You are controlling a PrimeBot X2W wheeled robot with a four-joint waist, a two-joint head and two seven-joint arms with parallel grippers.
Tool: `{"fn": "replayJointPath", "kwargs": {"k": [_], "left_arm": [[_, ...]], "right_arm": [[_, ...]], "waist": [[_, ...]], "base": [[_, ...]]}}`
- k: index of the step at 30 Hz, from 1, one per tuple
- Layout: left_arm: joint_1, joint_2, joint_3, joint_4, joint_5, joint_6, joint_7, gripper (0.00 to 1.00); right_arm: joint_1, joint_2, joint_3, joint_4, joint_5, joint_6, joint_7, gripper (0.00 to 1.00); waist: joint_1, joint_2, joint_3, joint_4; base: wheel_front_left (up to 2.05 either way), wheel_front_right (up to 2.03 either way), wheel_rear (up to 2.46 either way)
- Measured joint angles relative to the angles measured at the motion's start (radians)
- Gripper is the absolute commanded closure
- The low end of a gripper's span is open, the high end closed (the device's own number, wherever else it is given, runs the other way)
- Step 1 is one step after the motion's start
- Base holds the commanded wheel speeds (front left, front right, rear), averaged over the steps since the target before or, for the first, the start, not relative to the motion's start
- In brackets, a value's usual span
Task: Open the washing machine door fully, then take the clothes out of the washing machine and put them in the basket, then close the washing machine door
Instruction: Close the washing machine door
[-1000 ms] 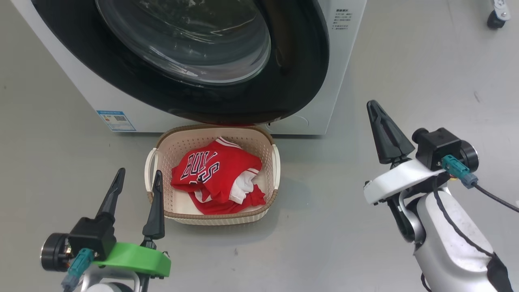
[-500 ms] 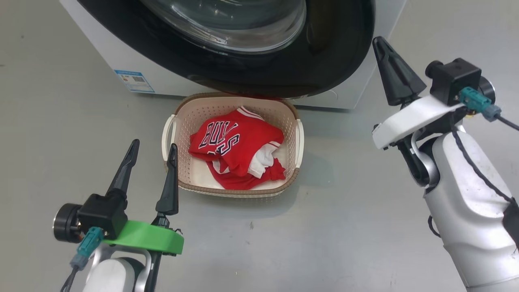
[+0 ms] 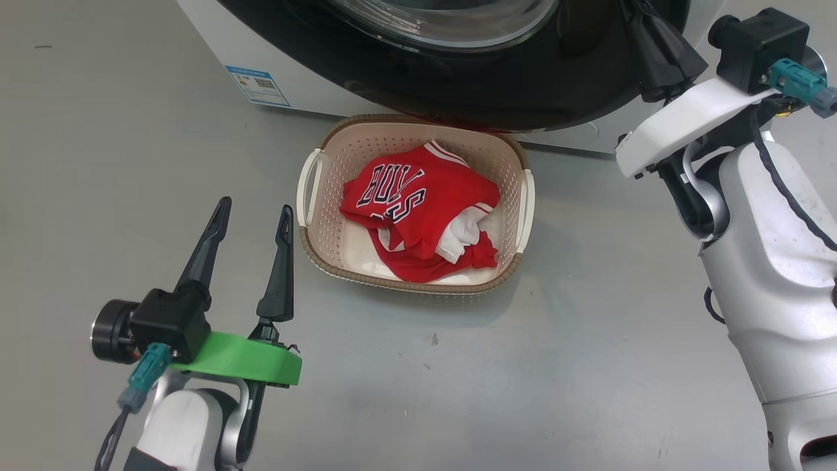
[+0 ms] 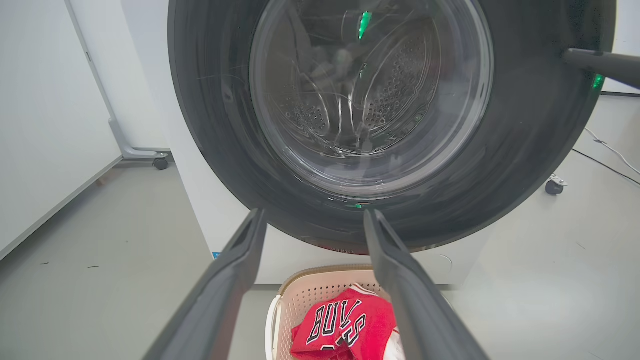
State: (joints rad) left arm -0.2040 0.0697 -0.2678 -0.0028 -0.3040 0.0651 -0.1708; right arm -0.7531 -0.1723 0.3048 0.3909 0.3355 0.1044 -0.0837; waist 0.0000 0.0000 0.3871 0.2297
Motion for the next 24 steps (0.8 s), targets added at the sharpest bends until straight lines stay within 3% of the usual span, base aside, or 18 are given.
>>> {"fn": "replayJointPath", "kwargs": {"k": [24], "left_arm": [[-0.061, -0.018, -0.013, 0.062, -0.004, -0.006, -0.038, 0.00]], "right_arm": [[-0.251, -0.063, -0.044, 0.176, 0.009, 0.009, -0.019, 1.00]], "waist": [[0.0000, 0.0000, 0.060, 0.048]], "base": [[0.00, 0.00, 0.00]]}}
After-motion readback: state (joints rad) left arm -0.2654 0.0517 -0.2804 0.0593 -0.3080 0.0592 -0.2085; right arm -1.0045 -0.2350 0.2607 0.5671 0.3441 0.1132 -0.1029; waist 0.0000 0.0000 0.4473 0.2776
